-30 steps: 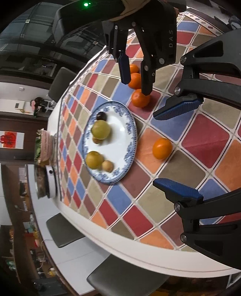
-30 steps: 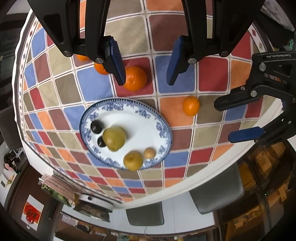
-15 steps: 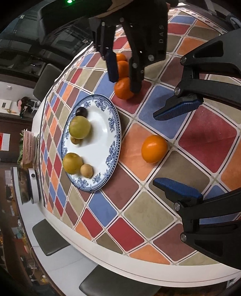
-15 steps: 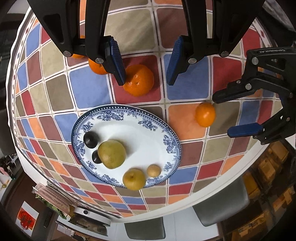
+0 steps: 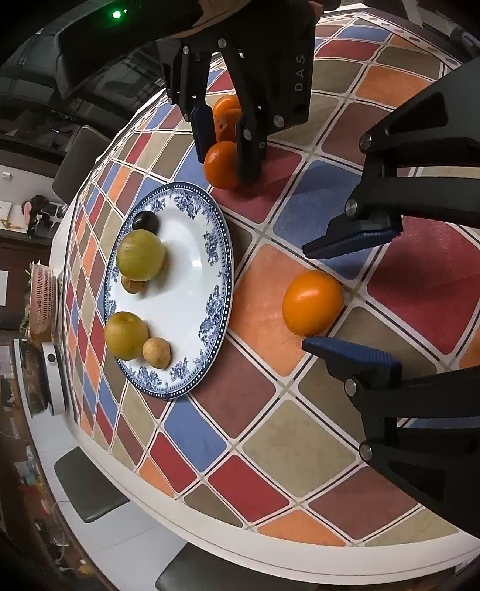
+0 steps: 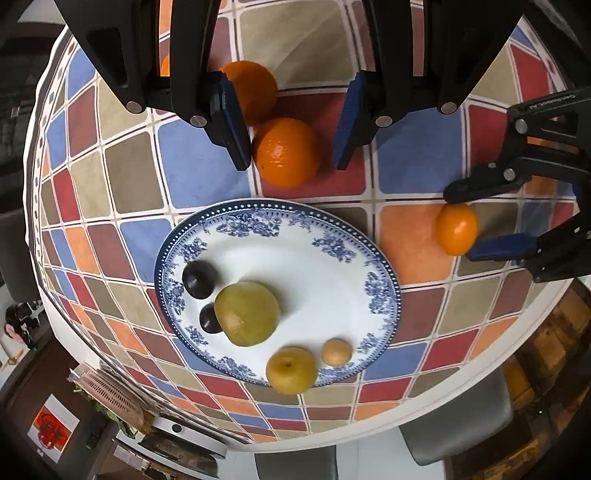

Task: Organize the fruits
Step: 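Grasp an orange with the left tool while the right tool grasps another orange, then carry the orange in the left tool while the right tool carries its orange over the plate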

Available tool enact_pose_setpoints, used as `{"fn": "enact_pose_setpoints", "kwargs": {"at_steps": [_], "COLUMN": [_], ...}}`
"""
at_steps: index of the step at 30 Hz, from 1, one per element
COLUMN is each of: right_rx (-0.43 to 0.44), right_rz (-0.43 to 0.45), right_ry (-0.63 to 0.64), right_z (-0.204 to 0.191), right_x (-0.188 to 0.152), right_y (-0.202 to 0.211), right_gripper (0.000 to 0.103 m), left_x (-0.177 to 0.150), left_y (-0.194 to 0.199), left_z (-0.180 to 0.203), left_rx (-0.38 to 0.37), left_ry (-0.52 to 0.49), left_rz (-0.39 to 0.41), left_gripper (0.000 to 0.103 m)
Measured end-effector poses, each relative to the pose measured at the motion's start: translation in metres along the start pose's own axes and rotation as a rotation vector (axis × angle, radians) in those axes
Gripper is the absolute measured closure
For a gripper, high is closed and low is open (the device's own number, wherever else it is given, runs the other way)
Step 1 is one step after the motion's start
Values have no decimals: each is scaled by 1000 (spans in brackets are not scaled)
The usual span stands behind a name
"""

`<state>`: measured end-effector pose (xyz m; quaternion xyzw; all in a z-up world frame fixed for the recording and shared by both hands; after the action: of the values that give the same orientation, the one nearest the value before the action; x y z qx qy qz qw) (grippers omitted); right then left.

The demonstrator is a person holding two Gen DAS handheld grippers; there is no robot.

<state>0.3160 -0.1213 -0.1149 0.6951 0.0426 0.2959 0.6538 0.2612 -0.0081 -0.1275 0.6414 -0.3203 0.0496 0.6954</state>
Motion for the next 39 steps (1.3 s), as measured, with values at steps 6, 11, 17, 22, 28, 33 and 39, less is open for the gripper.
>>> {"fn": "enact_pose_setpoints", "kwargs": {"at_steps": [6, 11, 17, 22, 28, 33, 39], "right_rx": [-20, 17, 50, 71, 106, 124, 144], "right_rz": [-1, 14, 74, 145, 227, 276, 289], "right_ry": [9, -16, -35, -57, -101, -128, -179], "right_z": [0, -3, -9, -10, -6, 0, 9], "right_x": [-1, -3, -5, -4, 3, 13, 26], "right_y": [-5, 0, 20, 46, 74, 88, 84], "right_gripper": [63, 63, 63, 63, 63, 63, 63], "left_x": [0, 0, 6, 17, 35, 54, 74], "left_y": [0, 5, 24, 47, 71, 79, 73], "left_z": [-4, -2, 1, 6, 10, 8, -3], "left_rx": [-20, -24, -15, -9, -1, 13, 30], "left_ry": [26, 30, 27, 14, -10, -22, -38], "left_rz": [4, 25, 71, 130, 198, 237, 256], "left_gripper": [67, 67, 67, 67, 67, 67, 67]}}
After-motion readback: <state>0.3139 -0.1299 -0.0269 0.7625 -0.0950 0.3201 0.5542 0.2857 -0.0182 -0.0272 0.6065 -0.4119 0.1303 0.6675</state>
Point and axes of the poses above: each gripper's, at about its wrist camera, not at the fingertips, and y roughly against the way its jaws point, z to its right, x to its top, the point moved 6 cm from there along -y, roughly the way its jaws point, and after that the axes turned 11 degrees about -y, right-handed, at the moved point
